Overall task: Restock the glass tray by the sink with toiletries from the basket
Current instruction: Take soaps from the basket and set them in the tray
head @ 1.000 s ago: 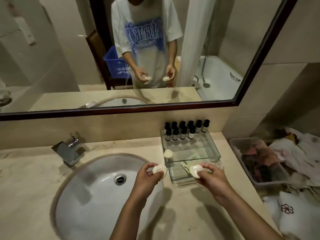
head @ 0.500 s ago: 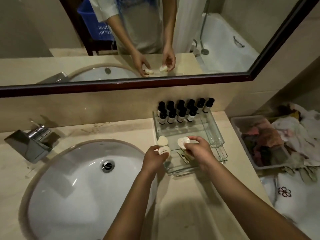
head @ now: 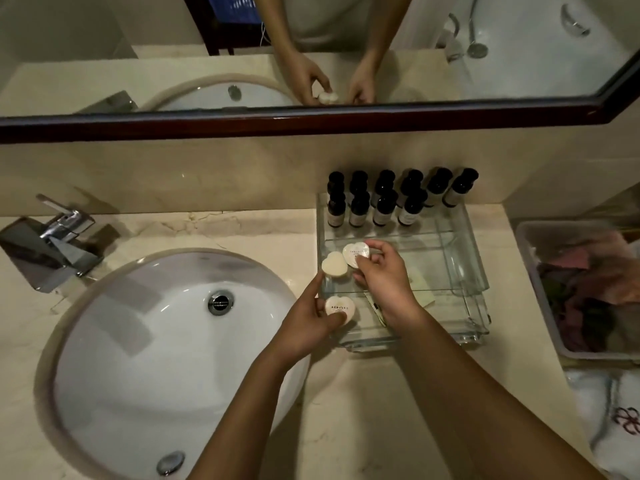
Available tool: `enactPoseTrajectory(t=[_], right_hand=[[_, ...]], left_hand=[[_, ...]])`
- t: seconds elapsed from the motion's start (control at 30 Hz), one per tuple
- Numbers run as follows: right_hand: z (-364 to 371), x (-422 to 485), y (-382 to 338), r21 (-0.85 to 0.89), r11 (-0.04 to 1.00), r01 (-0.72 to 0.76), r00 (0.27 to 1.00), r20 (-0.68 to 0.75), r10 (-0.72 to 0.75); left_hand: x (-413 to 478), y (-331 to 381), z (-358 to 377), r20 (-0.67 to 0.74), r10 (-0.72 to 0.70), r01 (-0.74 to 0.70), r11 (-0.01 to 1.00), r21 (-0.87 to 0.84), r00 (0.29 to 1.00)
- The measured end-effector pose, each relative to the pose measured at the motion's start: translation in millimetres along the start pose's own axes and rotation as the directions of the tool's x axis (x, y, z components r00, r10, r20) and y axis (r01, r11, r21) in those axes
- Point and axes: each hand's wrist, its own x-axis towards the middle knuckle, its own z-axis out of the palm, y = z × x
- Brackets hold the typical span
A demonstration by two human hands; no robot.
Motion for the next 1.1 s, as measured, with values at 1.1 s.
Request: enactPoseTrajectory(t=[1.1], right_hand=[[-3, 34, -4, -0.280, 0.957, 0.075, 0.965, -0.220, -0.140]], left_hand=[[86, 40, -11, -0.335, 0.038, 0.058, 0.960, 0.272, 0.941]])
